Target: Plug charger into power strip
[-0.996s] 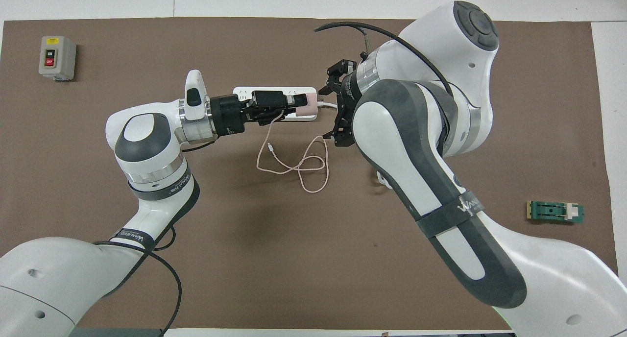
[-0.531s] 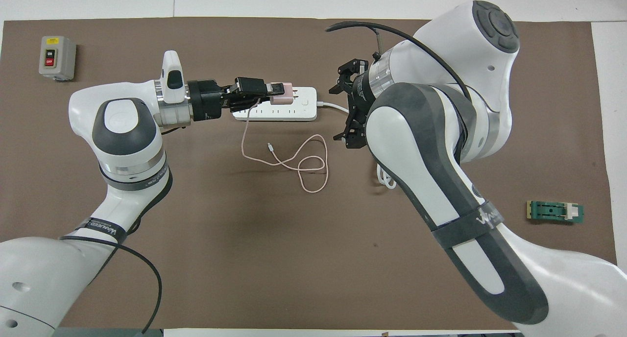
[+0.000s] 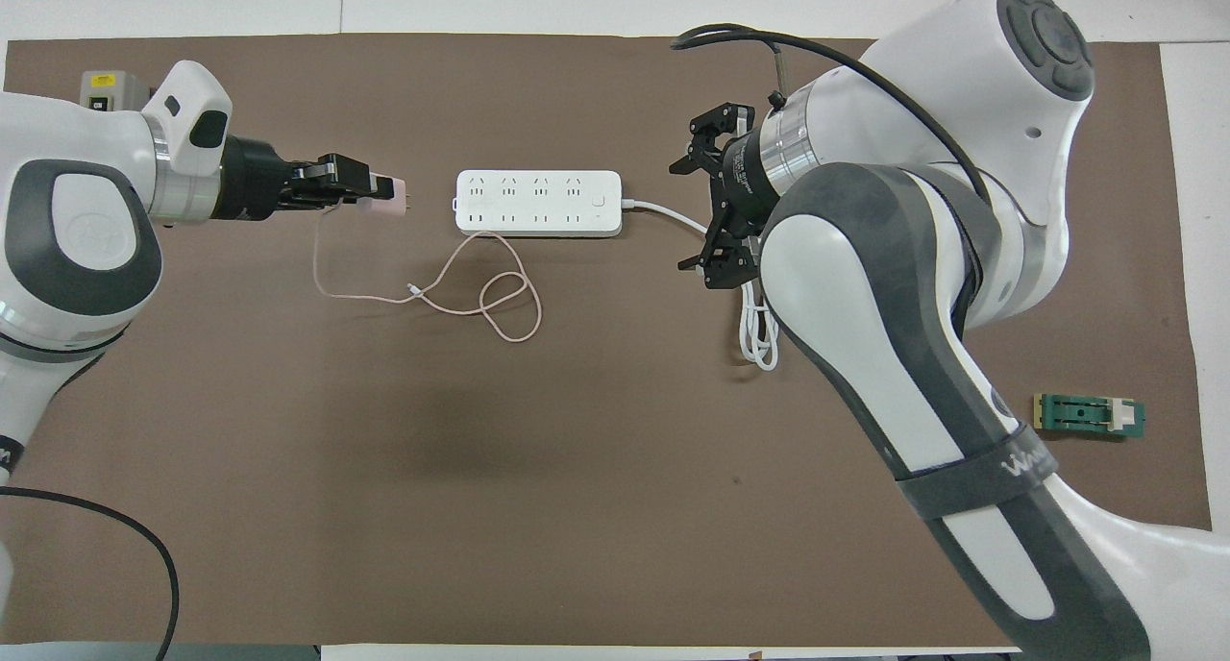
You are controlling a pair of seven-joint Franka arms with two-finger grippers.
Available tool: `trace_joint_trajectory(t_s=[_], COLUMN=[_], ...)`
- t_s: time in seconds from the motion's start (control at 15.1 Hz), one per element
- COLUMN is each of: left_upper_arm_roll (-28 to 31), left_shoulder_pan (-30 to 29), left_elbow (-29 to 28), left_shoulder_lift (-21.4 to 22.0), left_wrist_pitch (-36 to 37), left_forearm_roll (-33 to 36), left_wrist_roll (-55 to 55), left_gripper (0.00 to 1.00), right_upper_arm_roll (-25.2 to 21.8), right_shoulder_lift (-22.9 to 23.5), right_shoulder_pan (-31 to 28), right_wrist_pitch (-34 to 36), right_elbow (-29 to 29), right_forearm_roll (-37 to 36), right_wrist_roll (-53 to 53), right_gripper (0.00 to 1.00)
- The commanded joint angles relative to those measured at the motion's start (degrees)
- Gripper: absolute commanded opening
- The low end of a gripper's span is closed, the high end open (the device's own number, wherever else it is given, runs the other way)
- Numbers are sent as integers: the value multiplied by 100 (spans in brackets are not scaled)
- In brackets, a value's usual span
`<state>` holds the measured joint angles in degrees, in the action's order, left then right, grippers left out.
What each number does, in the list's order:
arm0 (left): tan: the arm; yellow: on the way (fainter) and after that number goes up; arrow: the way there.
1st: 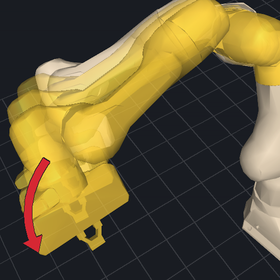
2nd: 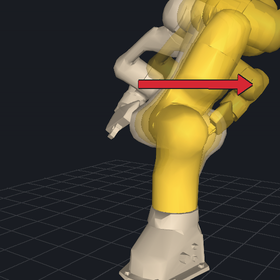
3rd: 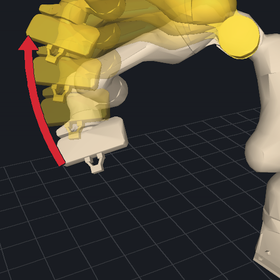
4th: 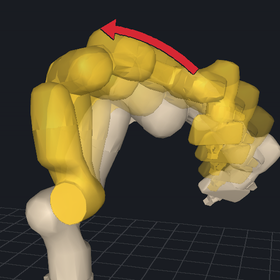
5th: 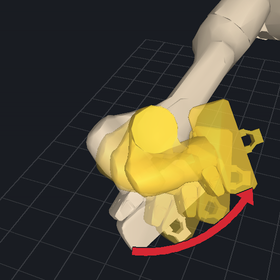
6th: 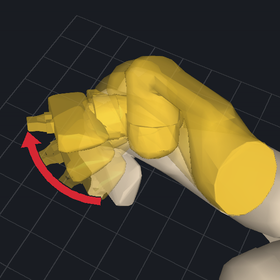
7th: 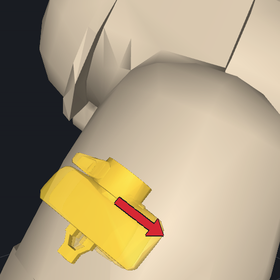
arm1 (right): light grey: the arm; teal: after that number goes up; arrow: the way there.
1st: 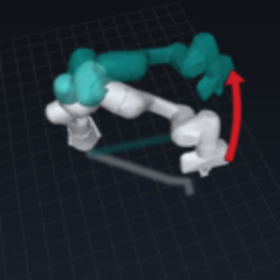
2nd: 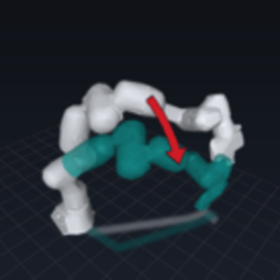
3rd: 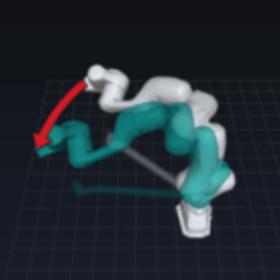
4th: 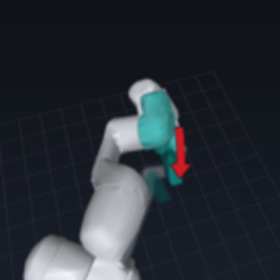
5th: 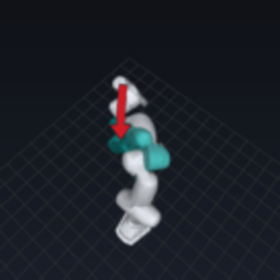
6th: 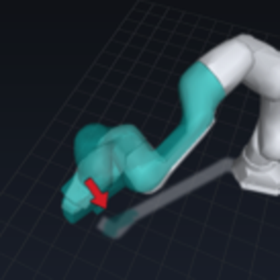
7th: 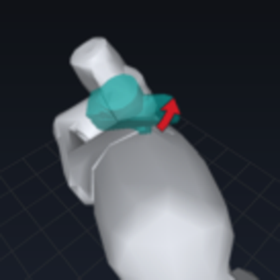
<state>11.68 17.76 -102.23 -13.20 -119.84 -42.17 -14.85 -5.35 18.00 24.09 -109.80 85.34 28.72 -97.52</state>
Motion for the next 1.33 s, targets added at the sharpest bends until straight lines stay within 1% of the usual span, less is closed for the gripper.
trace_joint_trajectory(t_s=[0.0, 0.2, 0.33, 0.46, 0.6, 0.73, 0.86, 1.0, 1.13, 1.26], left_upper_arm_roll=[203, 300, 318, 327, 327, 318, 309, 300, 309, 309], left_shoulder_pan=[34, 34, 43, -18, -80, -54, -1, -10, -1, -1], left_elbow=[282, 528, 528, 467, 467, 502, 502, 502, 528, 520], left_shoulder_lift=[159, 186, 221, 439, 467, 467, 520, 590, 582, 590], left_wrist_pitch=[521, 909, 901, 909, 866, 848, 918, 1075, 1024, 1032], left_forearm_roll=[954, 1316, 1605, 1642, 1676, 2254, 2563, 2617, 2617, 2696], left_wrist_roll=[473, 483, 492, 474, 474, 553, 1052, 1142, 1212, 1545], left_gripper=[0, 0, 0, 0, 0, 0, 0, 0, 0, 0], right_upper_arm_roll=[26, 26, 25, 25, 25, 52, 104, 113, 113, 122], right_shoulder_lift=[-227, -332, -402, -490, -569, -701, -824, -956, -1061, -1219], right_shoulder_pan=[-124, -325, -536, -764, -958, -1169, -1415, -1600, -1680, -1680], right_wrist_pitch=[2, 353, 564, 879, 1205, 1407, 1662, 1935, 2006, 2164], right_elbow=[211, 220, 220, 211, 211, 220, 229, 229, 229, 237], right_forearm_roll=[-147, -340, -533, -683, -867, -1113, -1228, -1517, -1947, -2334], right_wrist_roll=[625, 2092, 3181, 4533, 5625, 6277, 6918, 7927, 8763, 9257], right_gripper=[100, 100, 100, 100, 100, 100, 100, 100, 100, 100])
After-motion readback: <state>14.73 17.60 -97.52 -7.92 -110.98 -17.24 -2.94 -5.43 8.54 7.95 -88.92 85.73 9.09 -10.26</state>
